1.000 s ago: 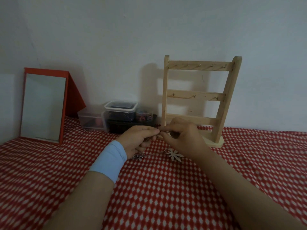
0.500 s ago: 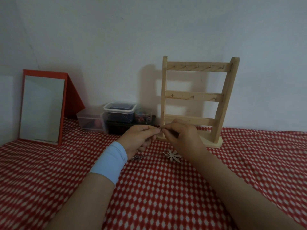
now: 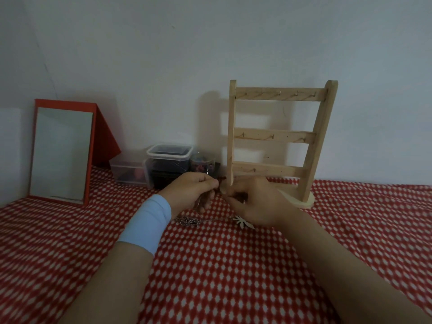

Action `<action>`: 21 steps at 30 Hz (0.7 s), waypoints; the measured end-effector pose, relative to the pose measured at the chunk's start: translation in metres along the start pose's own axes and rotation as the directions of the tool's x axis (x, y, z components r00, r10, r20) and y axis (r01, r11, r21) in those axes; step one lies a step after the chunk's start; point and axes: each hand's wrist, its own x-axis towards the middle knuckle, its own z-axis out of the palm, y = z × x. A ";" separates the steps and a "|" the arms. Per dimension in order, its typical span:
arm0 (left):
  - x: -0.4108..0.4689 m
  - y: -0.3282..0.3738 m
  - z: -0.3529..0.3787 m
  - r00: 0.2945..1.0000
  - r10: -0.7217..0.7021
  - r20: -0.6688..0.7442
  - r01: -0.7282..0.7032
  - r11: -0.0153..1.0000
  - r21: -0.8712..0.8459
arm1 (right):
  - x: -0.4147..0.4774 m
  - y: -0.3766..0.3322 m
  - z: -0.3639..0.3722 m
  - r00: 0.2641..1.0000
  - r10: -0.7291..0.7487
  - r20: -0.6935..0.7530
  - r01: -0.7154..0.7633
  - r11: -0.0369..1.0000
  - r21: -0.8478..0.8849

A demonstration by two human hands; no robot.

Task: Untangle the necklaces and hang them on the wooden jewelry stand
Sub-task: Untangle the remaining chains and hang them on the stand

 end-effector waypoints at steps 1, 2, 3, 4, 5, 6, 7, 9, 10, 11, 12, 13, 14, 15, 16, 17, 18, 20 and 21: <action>-0.005 0.003 -0.005 0.989 -0.067 0.133 0.071 0.997 -0.029 | 0.001 -0.003 -0.009 0.987 0.094 0.132 -0.101 0.994 0.047; -0.011 0.006 -0.010 0.952 -0.137 0.275 0.146 0.989 -0.013 | 0.002 -0.006 -0.018 0.942 0.181 0.284 -0.204 0.977 0.055; -0.017 0.009 -0.014 0.900 -0.196 0.391 0.196 0.980 0.040 | 0.003 -0.009 -0.025 0.870 0.241 0.430 -0.293 0.954 0.058; -0.020 0.010 -0.017 0.856 -0.235 0.460 0.213 0.972 0.101 | 0.004 -0.011 -0.029 0.800 0.259 0.541 -0.356 0.931 0.080; -0.021 0.011 -0.018 0.841 -0.258 0.475 0.209 0.966 0.154 | 0.004 -0.012 -0.030 0.754 0.255 0.606 -0.396 0.912 0.108; -0.020 0.011 -0.019 0.859 -0.261 0.441 0.190 0.962 0.198 | 0.004 -0.012 -0.030 0.737 0.255 0.626 -0.415 0.901 0.123; -0.018 0.011 -0.019 0.897 -0.239 0.372 0.156 0.958 0.239 | 0.004 -0.011 -0.029 0.745 0.263 0.613 -0.424 0.896 0.130; -0.011 0.009 -0.019 0.975 -0.121 0.188 0.044 0.928 0.370 | 0.004 -0.009 -0.026 0.816 0.302 0.493 -0.378 0.924 0.061; -0.008 0.007 -0.020 0.991 -0.053 0.119 -0.007 0.891 0.454 | 0.005 -0.010 -0.024 0.858 0.315 0.405 -0.341 0.940 -0.009; -0.005 0.003 -0.020 0.997 -0.016 0.081 -0.030 0.846 0.533 | 0.006 -0.010 -0.019 0.896 0.312 0.315 -0.304 0.950 -0.076; -0.003 -0.002 -0.020 0.997 -0.019 0.070 -0.027 0.800 0.600 | 0.007 -0.012 -0.013 0.925 0.287 0.250 -0.263 0.956 -0.125; -0.002 -0.006 -0.019 0.996 -0.056 0.076 -0.008 0.753 0.658 | 0.007 -0.013 -0.004 0.940 0.252 0.230 -0.216 0.961 -0.170; -0.001 -0.011 -0.017 0.991 -0.105 0.088 0.012 0.705 0.709 | 0.007 -0.014 0.005 0.940 0.224 0.259 -0.170 0.962 -0.213; -0.001 -0.013 -0.017 0.985 -0.145 0.097 0.026 0.671 0.741 | 0.007 -0.014 0.015 0.928 0.207 0.308 -0.132 0.960 -0.248; -0.001 -0.014 -0.017 0.980 -0.168 0.101 0.035 0.658 0.752 | 0.007 -0.013 0.022 0.915 0.206 0.348 -0.115 0.958 -0.264; -0.002 -0.014 -0.018 0.979 -0.176 0.107 0.038 0.662 0.749 | 0.007 -0.012 0.025 0.910 0.208 0.360 -0.117 0.959 -0.258; -0.003 -0.013 -0.019 0.977 -0.183 0.112 0.039 0.665 0.746 | 0.007 -0.011 0.025 0.909 0.216 0.356 -0.130 0.959 -0.250; -0.004 -0.011 -0.020 0.972 -0.203 0.115 0.047 0.654 0.755 | 0.006 -0.007 0.022 0.907 0.240 0.346 -0.154 0.954 -0.259; -0.004 -0.012 -0.020 0.972 -0.204 0.114 0.048 0.650 0.759 | 0.005 -0.004 0.021 0.898 0.264 0.352 -0.166 0.944 -0.284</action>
